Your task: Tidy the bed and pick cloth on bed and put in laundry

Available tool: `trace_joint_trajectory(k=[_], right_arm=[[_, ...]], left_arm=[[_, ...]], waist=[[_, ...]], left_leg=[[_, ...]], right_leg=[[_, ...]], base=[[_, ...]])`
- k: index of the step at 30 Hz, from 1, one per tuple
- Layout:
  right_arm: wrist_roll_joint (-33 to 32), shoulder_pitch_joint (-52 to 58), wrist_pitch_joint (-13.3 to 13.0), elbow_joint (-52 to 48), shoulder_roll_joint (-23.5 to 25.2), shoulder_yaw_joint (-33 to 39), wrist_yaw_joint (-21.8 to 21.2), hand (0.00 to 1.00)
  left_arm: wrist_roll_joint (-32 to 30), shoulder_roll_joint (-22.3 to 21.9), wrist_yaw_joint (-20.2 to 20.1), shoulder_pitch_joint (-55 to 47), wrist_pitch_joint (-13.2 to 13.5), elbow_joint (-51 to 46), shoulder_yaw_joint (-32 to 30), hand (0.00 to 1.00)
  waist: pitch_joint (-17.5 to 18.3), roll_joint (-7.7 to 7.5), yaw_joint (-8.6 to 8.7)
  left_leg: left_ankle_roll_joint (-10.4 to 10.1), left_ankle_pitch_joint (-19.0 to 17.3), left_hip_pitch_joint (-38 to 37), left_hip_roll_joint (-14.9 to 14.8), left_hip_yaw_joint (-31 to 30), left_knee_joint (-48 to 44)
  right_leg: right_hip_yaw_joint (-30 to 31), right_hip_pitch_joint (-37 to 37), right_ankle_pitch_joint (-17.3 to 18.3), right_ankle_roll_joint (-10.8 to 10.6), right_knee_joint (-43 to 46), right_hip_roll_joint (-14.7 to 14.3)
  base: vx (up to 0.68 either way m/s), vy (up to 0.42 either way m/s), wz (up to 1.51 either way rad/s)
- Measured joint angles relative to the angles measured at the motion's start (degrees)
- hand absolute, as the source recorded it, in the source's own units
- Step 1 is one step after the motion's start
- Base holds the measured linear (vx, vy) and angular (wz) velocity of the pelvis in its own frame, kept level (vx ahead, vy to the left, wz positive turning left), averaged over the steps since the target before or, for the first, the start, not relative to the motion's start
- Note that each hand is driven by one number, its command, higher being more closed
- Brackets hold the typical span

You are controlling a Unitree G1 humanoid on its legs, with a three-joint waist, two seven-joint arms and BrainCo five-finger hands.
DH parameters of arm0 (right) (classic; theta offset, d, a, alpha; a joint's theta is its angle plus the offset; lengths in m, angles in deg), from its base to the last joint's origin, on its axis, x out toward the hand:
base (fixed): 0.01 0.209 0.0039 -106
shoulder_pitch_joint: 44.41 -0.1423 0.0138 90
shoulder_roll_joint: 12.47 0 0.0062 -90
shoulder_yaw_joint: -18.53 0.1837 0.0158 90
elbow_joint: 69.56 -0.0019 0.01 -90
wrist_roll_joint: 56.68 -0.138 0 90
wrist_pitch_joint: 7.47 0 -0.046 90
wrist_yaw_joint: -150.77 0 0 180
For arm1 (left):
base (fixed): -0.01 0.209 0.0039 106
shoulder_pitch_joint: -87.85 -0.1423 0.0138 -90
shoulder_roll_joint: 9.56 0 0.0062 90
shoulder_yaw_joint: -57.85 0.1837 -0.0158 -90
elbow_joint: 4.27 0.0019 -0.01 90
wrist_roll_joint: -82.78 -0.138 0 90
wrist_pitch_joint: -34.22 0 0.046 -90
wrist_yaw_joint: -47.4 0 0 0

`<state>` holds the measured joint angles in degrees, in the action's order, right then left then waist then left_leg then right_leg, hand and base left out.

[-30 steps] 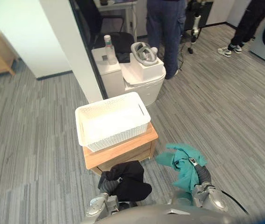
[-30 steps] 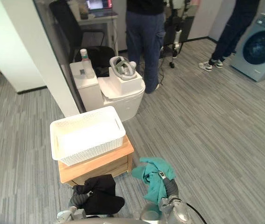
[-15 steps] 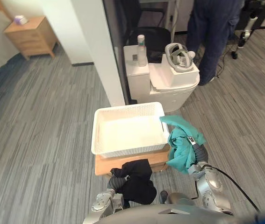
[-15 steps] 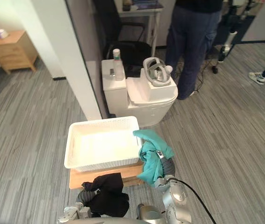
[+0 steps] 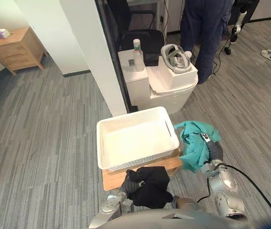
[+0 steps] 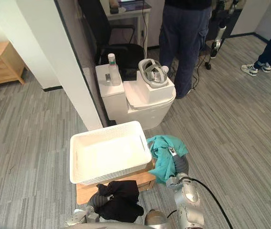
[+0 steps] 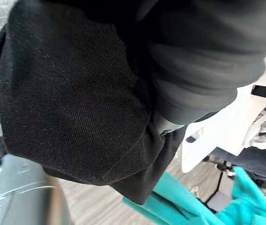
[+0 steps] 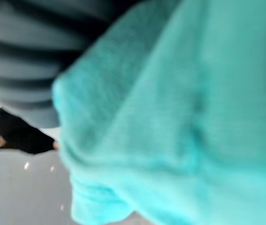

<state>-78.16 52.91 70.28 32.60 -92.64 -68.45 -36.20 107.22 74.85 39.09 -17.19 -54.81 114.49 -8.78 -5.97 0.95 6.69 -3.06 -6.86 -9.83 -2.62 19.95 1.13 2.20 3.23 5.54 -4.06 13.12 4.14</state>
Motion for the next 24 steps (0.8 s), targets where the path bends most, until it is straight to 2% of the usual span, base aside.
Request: trace_joint_trajectory(k=[1, 3, 4, 7, 9, 10, 14, 16, 20, 24], right_arm=[[0.32, -1.38, 0.00, -0.41, -1.12, 0.17, -0.38, 1.00], [0.32, -3.15, 0.00, -3.55, -2.99, 0.43, -0.82, 1.00], [0.30, -5.34, 0.02, -5.35, -4.66, 0.44, -1.49, 1.00], [0.05, -13.56, 0.58, -6.46, -8.73, 0.35, -2.61, 1.00], [-0.33, -16.86, 1.11, -6.96, -9.37, 0.13, -3.54, 1.00], [-0.47, -18.19, 2.17, -9.02, -10.33, -0.60, -4.44, 1.00], [-0.81, -21.20, 5.82, -11.94, -10.65, -5.79, -6.40, 1.00], [-0.80, -22.73, 8.82, -12.95, -10.53, -8.81, -6.43, 1.00], [-0.77, -26.24, 12.88, -12.95, -10.16, -11.68, -6.41, 1.00], [-0.68, -27.65, 15.73, -12.96, -9.25, -16.87, -6.35, 1.00]], left_arm=[[1.02, 0.73, 0.03, -0.66, -0.59, -0.07, -0.10, 1.00], [1.83, 1.36, 0.32, -1.98, -0.77, -0.11, -0.29, 1.00], [1.94, 1.61, 1.73, -2.75, -1.10, -0.10, -0.51, 1.00], [3.47, 1.67, 3.95, -2.95, -2.08, -0.02, -1.54, 1.00], [4.30, 1.62, 4.51, -2.63, -2.07, 0.25, -2.18, 1.00], [4.31, 1.01, 4.62, -1.79, -2.05, 1.59, -2.91, 1.00], [4.29, 0.48, 4.65, -1.19, -2.03, 4.24, -4.65, 1.00], [4.28, -0.02, 4.61, -0.66, -1.87, 5.72, -6.51, 1.00], [4.23, -0.01, 4.59, -0.09, -1.77, 7.16, -7.31, 1.00], [4.25, -0.17, 4.84, -0.02, -1.88, 8.94, -8.84, 1.00]], waist=[[0.19, -1.05, -0.35], [0.75, -2.27, -0.83], [0.97, -2.76, -1.24], [1.14, -2.99, -1.66], [1.26, -3.18, -1.97], [1.33, -3.05, -2.89], [1.43, -3.05, -3.48], [1.44, -3.05, -4.18], [1.44, -3.06, -4.55], [1.44, -3.07, -4.75]], left_leg=[[0.07, -0.01, 0.03, 0.48, 0.16, 0.58], [0.89, 0.46, -0.17, 1.25, 0.17, 1.72], [1.20, 0.77, -0.14, 1.38, 0.56, 1.94], [1.55, 1.88, 0.01, 1.37, 0.78, 2.93], [1.52, 2.27, 0.06, 1.30, 0.86, 3.27], [1.44, 2.85, -0.05, 1.29, 0.77, 3.93], [1.80, 3.79, -0.12, 1.01, 0.77, 4.29], [1.78, 3.79, -0.20, 0.85, 1.09, 4.26], [1.59, 3.65, -0.20, 0.70, 1.47, 3.90], [1.57, 3.62, -0.29, 0.64, 1.42, 3.70]], right_leg=[[0.03, -0.25, 0.00, 0.00, -0.57, 0.32], [-0.09, -1.54, -0.03, 0.01, -3.58, 0.96], [-0.04, -2.17, -0.82, 0.05, -5.62, 1.06], [-0.26, -2.91, -2.70, 0.15, -8.40, 0.96], [-0.56, -3.25, -3.38, 0.16, -9.58, 0.85], [-1.06, -3.65, -3.94, 0.26, -10.75, 0.76], [-1.37, -4.07, -4.95, 0.23, -12.32, 0.45], [-1.36, -4.44, -5.72, 0.34, -13.25, 0.23], [-1.45, -4.90, -6.83, 0.30, -14.34, 0.13], [-1.65, -5.67, -7.06, 0.39, -15.18, 0.16]], base=[[-0.13, 0.036, -0.16], [-0.11, 0.028, -0.07], [-0.08, 0.015, -0.10], [-0.08, -0.002, -0.02], [-0.04, -0.022, 0.02], [-0.01, -0.030, 0.08], [0.01, -0.014, 0.03], [0.01, -0.011, -0.07], [-0.03, -0.003, -0.05], [-0.06, -0.010, 0.01]])
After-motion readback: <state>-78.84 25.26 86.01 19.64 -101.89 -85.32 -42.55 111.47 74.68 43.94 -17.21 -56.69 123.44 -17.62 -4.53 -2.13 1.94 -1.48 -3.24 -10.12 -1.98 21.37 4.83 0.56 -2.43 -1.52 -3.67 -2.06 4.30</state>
